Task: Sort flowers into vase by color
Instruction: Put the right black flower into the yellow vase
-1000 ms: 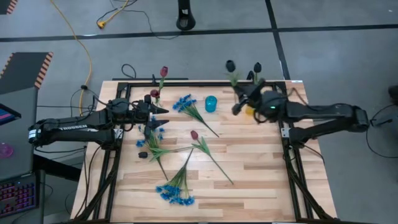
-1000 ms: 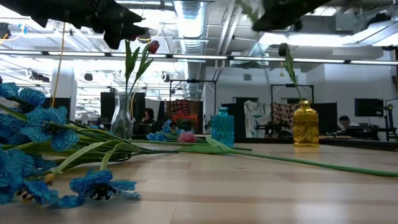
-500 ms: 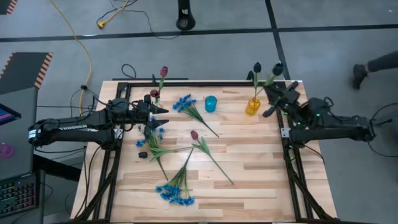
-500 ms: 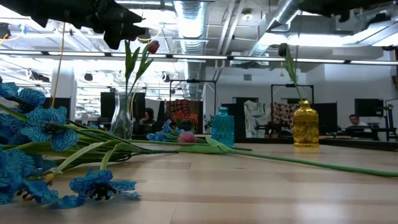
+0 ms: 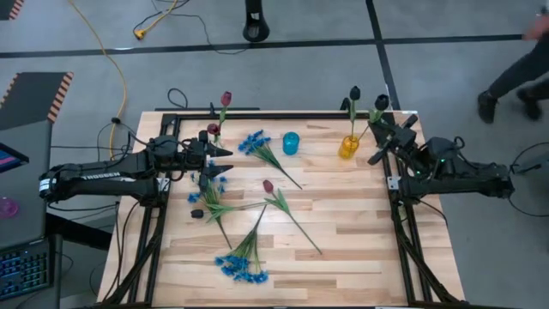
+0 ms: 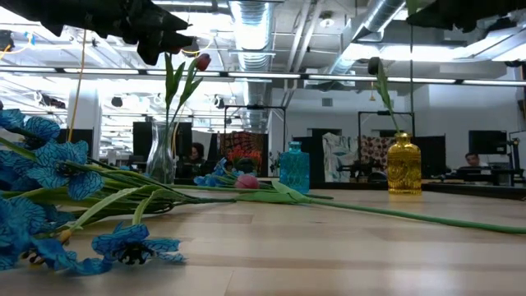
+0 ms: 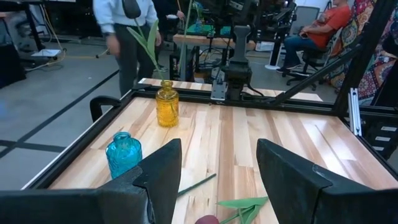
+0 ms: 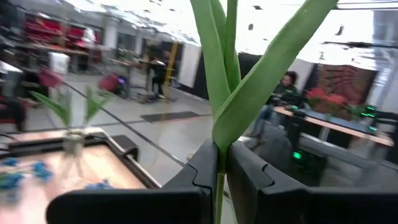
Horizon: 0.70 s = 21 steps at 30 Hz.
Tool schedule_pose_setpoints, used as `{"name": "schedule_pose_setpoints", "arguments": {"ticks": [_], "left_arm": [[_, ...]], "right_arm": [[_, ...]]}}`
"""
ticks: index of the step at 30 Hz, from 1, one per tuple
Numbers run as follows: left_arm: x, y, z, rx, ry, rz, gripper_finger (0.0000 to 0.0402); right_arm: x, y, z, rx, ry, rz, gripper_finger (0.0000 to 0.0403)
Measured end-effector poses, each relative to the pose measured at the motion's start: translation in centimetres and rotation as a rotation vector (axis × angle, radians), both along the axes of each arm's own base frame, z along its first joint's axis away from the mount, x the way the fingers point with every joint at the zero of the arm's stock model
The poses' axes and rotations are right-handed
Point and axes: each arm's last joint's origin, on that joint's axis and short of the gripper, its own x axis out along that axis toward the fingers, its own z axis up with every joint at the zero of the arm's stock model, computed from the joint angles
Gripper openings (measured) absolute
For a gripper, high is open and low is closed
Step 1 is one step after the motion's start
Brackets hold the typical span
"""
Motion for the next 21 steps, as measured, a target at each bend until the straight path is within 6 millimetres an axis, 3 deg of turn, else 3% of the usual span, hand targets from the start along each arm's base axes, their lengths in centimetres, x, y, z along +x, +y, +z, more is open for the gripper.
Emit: {"name": "schedule_pose_setpoints", "arguments": {"ticks": [6,14,21], "left_arm": [[0.0,0.0,0.0,-0.002,0.0,0.0,0.0196],[0.0,0.0,0.0,-0.003,0.0,-0.002,0.0196],[0.0,0.0,0.0,-0.004,0.0,-0.002,0.0196]], "right_arm": [[0.5,-0.4,-0.2,0.017,0.009,-0.036,0.0056],[1.5,-1.0,-2.9,-0.023,-0.052,-0.096,0.0056],[1.5,-1.4,-3.5,-0.003,-0.029,-0.129,0.0056]]}}
